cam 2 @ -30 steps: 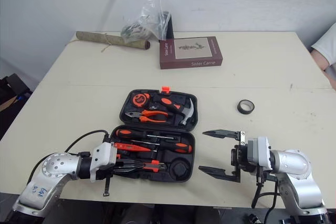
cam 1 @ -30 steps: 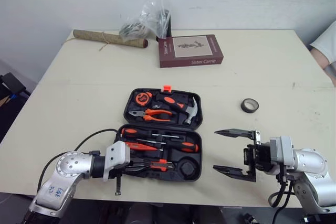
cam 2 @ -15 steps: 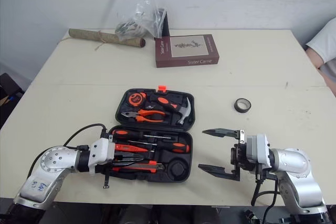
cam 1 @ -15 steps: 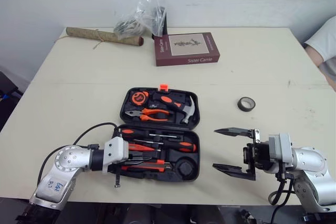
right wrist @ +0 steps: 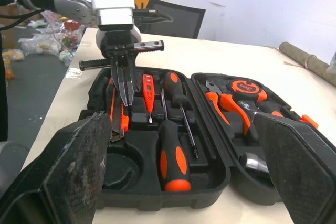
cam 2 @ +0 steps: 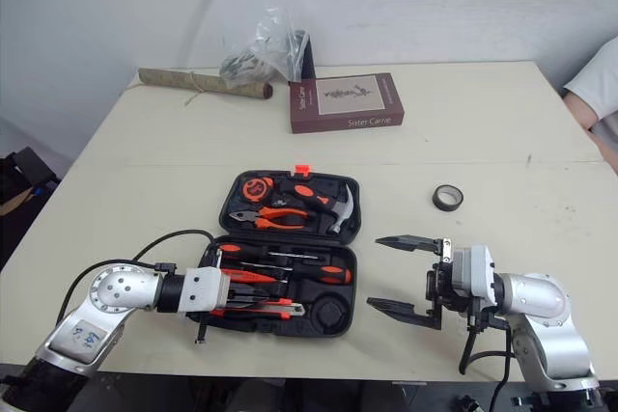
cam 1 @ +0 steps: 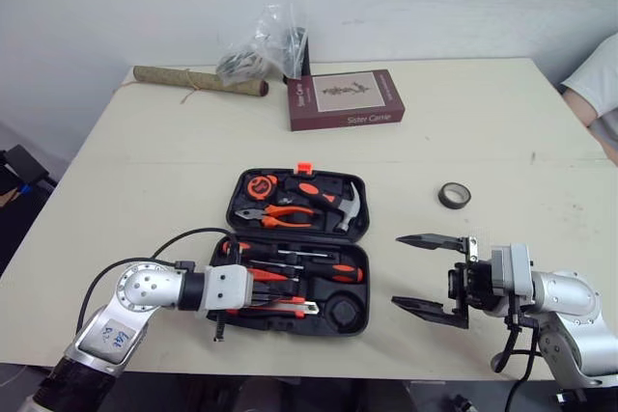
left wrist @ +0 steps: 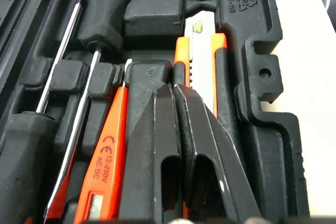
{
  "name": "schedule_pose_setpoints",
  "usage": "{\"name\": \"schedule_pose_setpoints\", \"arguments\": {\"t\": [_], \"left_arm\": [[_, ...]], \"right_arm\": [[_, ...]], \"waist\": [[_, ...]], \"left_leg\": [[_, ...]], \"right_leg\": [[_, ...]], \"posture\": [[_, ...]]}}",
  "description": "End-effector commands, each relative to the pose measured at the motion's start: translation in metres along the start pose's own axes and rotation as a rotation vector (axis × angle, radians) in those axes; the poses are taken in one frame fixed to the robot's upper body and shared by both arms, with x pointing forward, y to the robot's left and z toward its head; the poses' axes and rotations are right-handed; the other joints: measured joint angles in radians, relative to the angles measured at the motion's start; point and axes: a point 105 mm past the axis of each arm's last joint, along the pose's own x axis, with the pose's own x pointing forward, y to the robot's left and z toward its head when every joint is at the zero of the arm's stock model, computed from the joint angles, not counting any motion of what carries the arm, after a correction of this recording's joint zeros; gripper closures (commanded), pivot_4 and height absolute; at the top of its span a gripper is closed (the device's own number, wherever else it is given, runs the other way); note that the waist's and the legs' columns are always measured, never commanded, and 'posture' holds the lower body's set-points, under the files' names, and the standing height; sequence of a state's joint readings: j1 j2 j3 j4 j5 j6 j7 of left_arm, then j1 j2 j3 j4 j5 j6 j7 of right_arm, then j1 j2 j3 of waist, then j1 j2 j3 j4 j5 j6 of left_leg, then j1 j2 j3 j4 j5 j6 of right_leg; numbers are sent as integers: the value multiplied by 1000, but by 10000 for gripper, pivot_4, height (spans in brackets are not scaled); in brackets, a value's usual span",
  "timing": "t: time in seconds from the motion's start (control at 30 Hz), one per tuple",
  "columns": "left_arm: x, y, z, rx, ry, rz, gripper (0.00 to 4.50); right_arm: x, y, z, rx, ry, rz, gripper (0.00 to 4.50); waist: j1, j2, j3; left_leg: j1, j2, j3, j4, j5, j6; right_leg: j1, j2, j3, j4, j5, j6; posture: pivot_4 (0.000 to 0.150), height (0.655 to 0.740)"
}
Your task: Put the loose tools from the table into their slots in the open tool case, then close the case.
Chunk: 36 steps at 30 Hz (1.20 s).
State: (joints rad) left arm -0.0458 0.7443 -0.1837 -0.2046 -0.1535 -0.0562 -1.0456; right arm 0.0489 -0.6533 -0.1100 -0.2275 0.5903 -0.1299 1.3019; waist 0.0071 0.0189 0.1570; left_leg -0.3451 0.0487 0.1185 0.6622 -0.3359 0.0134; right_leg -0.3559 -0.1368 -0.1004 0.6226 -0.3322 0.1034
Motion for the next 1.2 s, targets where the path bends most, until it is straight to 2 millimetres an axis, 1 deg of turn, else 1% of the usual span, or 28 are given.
{"name": "schedule_pose_setpoints", "arguments": {"t": [0.03, 0.13, 0.17, 0.2, 0.23, 0.27, 0.3, 0.33, 0.37, 0.4, 0.43, 0.47, 0.5, 0.57, 0.63, 0.67, 0.73, 0.77, 0.83, 0.93, 0.97, 1.03, 1.07, 1.1, 1.13, 1.2], "left_arm": [[-7, -8, -16, -156, -66, 58, 44488], [-33, 11, -2, -154, -157, 213, 36282], [-43, 15, 2, -137, -175, 259, 31064], [-55, 19, 4, -143, -185, 306, 29165], [-69, 23, 4, -150, -176, 355, 23651], [-86, 28, 1, -161, -156, 421, 18865], [-109, 36, -4, -185, -139, 520, 15039], [-132, 42, -10, -200, -123, 618, 9953], [-160, 44, -21, -227, -90, 727, 7293], [-178, 43, -28, -244, -68, 794, 2014], [-199, 37, -41, -287, -26, 873, 425], [-213, 31, -49, -317, 1, 921, 425], [-230, 22, -62, -355, 41, 986, 425], [-262, 2, -83, -446, 108, 1112, 425], [-279, -12, -92, -504, 129, 1191, 425], [-282, -16, -92, -531, 117, 1196, 425], [-279, -20, -89, -548, 95, 1175, 425], [-274, -16, -85, -528, 86, 1164, 425], [-266, -4, -75, -480, 51, 1148, 425], [-248, 17, -56, -409, -10, 1081, 425], [-239, 24, -48, -382, -32, 1047, 425], [-221, 39, -29, -332, -87, 976, 425], [-212, 46, -19, -308, -115, 942, 425], [-202, 53, -8, -294, -149, 898, 425], [-192, 57, 1, -281, -174, 854, 425], [-171, 64, 20, -264, -233, 753, 425]], "right_arm": [[-28, -16, 3, -52, 20, -158, 0], [-62, -21, -5, -64, 101, -272, 0], [-75, -21, -7, -70, 132, -314, 0], [-90, -22, -9, -73, 165, -366, 0], [-105, -22, -11, -80, 197, -416, 0], [-122, -21, -12, -85, 234, -475, 0], [-141, -19, -13, -95, 276, -537, 0], [-159, -17, -14, -104, 313, -603, 0], [-183, -16, -13, -116, 361, -696, 0], [-198, -14, -12, -127, 391, -754, 0], [-217, -11, -11, -125, 418, -837, 0], [-228, -8, -10, -124, 434, -887, 0], [-240, -2, -11, -111, 462, -926, 0], [-265, 9, -10, -97, 516, -1020, 0], [-281, 14, -8, -95, 529, -1105, 0], [-285, 15, -8, -91, 522, -1135, 0], [-287, 15, -10, -74, 506, -1162, 0], [-286, 12, -11, -67, 491, -1170, 0], [-277, 2, -13, -60, 445, -1166, 0], [-251, -18, -13, -54, 375, -1078, 0], [-242, -26, -12, -21, 358, -1041, 0], [-224, -45, -10, 38, 383, -986, 0], [-215, -55, -8, 53, 413, -960, 0], [-209, -66, -5, 59, 443, -950, 0], [-203, -77, -2, 66, 480, -946, 0], [-182, -97, 6, 76, 538, -889, 0]], "waist": [[13, 0, 0], [15, -8, 5], [14, -10, 7], [13, -11, 8], [13, -13, 9], [13, -15, 12], [13, -17, 14], [13, -17, 15], [13, -20, 17], [13, -20, 17], [12, -20, 18], [7, -20, 18], [-2, -20, 19], [-14, -21, 19], [-21, -25, 21], [-24, -26, 22], [-34, -28, 23], [-35, -28, 23], [-35, -28, 23], [-35, -28, 23], [-35, -28, 23], [-35, -24, 23], [-34, -23, 23], [-34, -21, 24], [-35, -20, 24], [-37, -20, 25]], "left_leg": [[0, 0, 0, 0, 0, 0], [-8, 1, -1, 0, 1, -1], [-8, 1, -1, 0, 1, -1], [-9, 1, -1, 0, 1, -1], [-11, 1, -1, 0, 1, -3], [-13, 1, 0, 0, 2, -5], [-14, 1, 1, 0, 3, -5], [-15, 1, 2, 0, 3, -5], [-15, 1, 2, 0, 3, -5], [-15, 1, 3, 0, 2, -5], [-15, 1, 3, 0, 2, -5], [-15, 1, 3, 0, 2, -4], [-15, 1, 4, 0, 0, 0], [-14, 1, 5, -2, -1, 0], [-14, 2, 5, -4, -1, -1], [-14, 2, 5, -4, -1, -2], [-14, 3, 5, -5, -1, -3], [-14, 3, 4, -4, -4, -8], [-14, 3, 3, -5, -3, -10], [-14, 3, 3, -6, -1, -12], [-14, 3, 3, -7, 0, -13], [-13, 2, 3, -11, 2, -14], [-13, 2, 3, -13, 4, -17], [-13, 2, 3, -13, 5, -17], [-14, 1, 3, -14, 8, -13], [-14, 1, 4, -14, 8, -13]], "right_leg": [[-1, 0, 1, 0, 0, 0], [-7, 1, 0, 0, 0, 0], [-7, 1, 0, 0, 0, 0], [-8, 2, 0, -1, 0, 0], [-10, 2, -1, -1, 0, 0], [-12, 3, -2, -1, 0, 0], [-14, 3, -3, -1, 0, 0], [-15, 4, -4, -1, 0, 0], [-15, 4, -5, -1, 0, 0], [-16, 4, -6, -1, 0, 0], [-16, 4, -6, -1, 0, 0], [-16, 4, -6, -1, 0, 0], [-17, 4, -5, -1, 0, 0], [-18, 3, -4, -2, 0, 0], [-19, 3, -4, -2, 0, 0], [-19, 3, -4, -1, -1, -1], [-20, 3, -3, -1, -1, -1], [-19, 1, -1, -1, 0, -1], [-19, 0, 3, -1, 1, -2], [-20, -1, 4, -1, 1, -3], [-20, -1, 4, -1, 1, -4], [-21, -1, 4, -1, 1, -4], [-21, -1, 3, -1, 0, -5], [-22, -1, 3, -1, 0, -5], [-22, -1, 2, -1, 0, -5], [-22, 0, 2, -1, 1, -5]], "posture": [[1500, 7400], [1500, 7400], [1500, 7400], [1500, 7400], [1500, 7400], [1500, 7400], [1500, 7400], [1500, 7400], [1500, 7400], [1500, 7400], [1500, 7400], [1500, 7400], [1500, 7400], [1500, 7400], [1500, 7400], [1500, 7400], [1500, 7400], [1500, 7400], [1500, 7400], [1500, 7400], [1500, 7400], [1500, 7400], [1500, 7400], [1500, 7400], [1500, 7400], [1500, 7400]]}}
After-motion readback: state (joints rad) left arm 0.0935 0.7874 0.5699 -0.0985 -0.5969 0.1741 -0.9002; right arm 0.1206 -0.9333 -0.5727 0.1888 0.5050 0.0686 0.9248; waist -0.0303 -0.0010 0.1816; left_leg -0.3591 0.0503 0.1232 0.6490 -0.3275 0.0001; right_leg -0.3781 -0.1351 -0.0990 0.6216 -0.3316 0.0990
